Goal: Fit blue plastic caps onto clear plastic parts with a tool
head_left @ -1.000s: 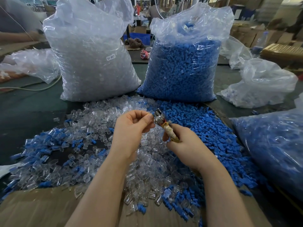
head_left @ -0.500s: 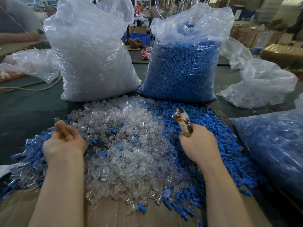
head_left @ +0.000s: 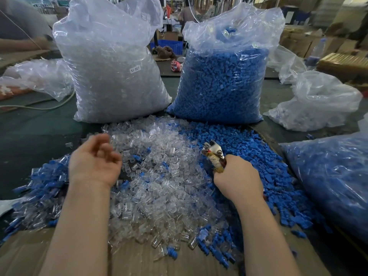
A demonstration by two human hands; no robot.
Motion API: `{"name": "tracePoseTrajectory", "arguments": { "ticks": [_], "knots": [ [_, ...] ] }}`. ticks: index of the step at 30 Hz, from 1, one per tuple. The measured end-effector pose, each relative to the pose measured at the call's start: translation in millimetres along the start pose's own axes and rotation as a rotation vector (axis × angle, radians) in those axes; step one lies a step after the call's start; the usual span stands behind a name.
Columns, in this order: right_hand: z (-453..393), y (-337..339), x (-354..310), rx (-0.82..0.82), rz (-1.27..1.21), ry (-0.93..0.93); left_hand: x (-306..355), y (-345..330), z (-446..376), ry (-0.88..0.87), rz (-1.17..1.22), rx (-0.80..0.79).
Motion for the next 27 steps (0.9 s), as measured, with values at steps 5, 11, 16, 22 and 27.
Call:
{"name": "tracePoseTrajectory", "arguments": {
  "ticks": [5,11,16,22,27],
  "knots": [
    [3.4,-1.2,-1.1,-0.022,0.045,-0.013,-26.6,-59.8,39.2,-0.166,-0.982,-0.386],
    [6.2,-1.5,-3.7,-0.040,0.079,-0.015,-66.5,-75.5,60.6,-0.331,-1.678,-0.504],
    [6.0,-1.3,-2.7,-0.033,0.079,-0.040,-72.0,-82.5,67.5,-0.414,-1.826,-0.461],
    [4.5,2.7,-0.1,0.026,0.057,-0.059,-76.1,-80.2,62.7,-0.344,-1.769,-0.536],
    [4.4,4.3,-2.0,0.027,0.014,-0.055,-77.3,-87.2,69.2,-0.423,-1.855,-0.571]
  ]
}}
Point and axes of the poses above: each hand's wrist, its own z-axis away from the middle knuckle, its own y-axis out of the back of the hand, x = y × z, the point moved 9 cm from there along -z, towards the middle knuckle, and after that the axes turned 6 degrees about -y, right-handed, at the moved point
